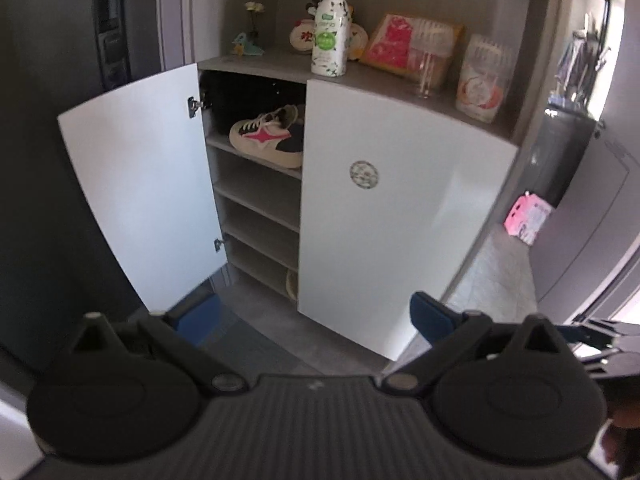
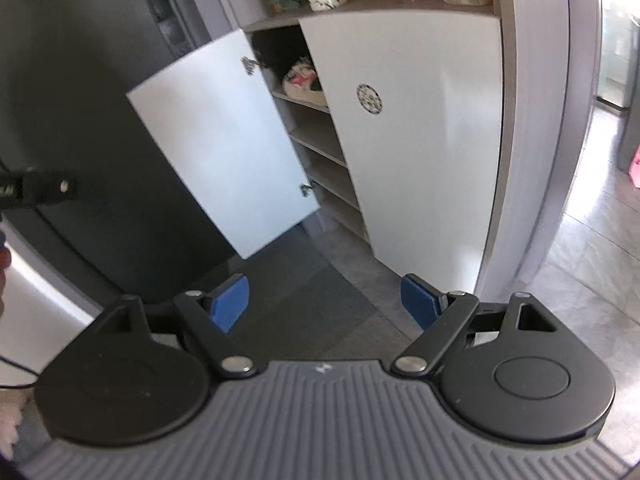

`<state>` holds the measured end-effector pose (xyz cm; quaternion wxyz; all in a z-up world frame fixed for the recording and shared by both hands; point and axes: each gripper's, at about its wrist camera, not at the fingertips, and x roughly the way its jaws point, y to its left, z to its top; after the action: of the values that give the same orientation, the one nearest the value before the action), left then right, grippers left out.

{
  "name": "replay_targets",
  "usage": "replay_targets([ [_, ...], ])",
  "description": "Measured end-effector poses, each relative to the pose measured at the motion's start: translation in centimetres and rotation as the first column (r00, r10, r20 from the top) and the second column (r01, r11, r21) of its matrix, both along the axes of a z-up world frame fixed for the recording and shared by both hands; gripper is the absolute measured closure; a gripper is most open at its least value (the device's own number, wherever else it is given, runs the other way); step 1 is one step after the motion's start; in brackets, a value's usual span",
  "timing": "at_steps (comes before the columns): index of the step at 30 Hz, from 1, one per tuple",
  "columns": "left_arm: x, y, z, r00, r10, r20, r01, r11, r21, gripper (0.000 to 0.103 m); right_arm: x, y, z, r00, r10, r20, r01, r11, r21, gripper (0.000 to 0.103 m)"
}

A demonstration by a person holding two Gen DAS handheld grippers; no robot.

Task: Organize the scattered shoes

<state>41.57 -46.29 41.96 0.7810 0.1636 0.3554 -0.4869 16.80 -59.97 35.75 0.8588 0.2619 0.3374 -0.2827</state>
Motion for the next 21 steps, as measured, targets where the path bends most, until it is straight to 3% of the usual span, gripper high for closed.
replay_targets([
  [4,6.8,-3.2,-2.7,0.982,-0.186,0.021,0.186,0.983,0.003,0.001,5.0,-0.8,-1.6,0.997,-0.065,-0.038,0.065,0.998,0.008,0.018],
  [9,15.3,-6.6,-4.0,0.897,-0.433,0.087,0.436,0.9,-0.013,0.002,11.7,-1.0,-1.0,0.987,-0.157,-0.038,0.154,0.985,-0.072,0.018],
  [10,17.3,-7.2,-3.9,0.87,-0.483,0.102,0.487,0.873,-0.014,0.002,13.1,-0.6,-0.2,0.963,-0.263,-0.064,0.256,0.961,-0.104,0.018],
  [11,18.8,-7.5,-3.8,0.857,-0.506,0.094,0.511,0.859,-0.029,0.002,14.2,-0.2,0.6,0.933,-0.354,-0.065,0.346,0.932,-0.108,0.018],
  [13,21.8,-8.1,-3.8,0.831,-0.551,0.079,0.556,0.829,-0.058,0.002,15.9,0.4,1.3,0.898,-0.439,-0.042,0.435,0.897,-0.084,0.018],
  [16,25.3,-9.5,-3.8,0.816,-0.575,0.053,0.577,0.815,-0.051,0.002,18.8,2.1,1.9,0.84,-0.541,-0.036,0.535,0.838,-0.101,0.018],
  [21,27.9,-11.9,-4.0,0.763,-0.64,0.09,0.646,0.758,-0.089,0.002,21.3,2.8,1.2,0.768,-0.639,-0.05,0.636,0.769,-0.054,0.018],
])
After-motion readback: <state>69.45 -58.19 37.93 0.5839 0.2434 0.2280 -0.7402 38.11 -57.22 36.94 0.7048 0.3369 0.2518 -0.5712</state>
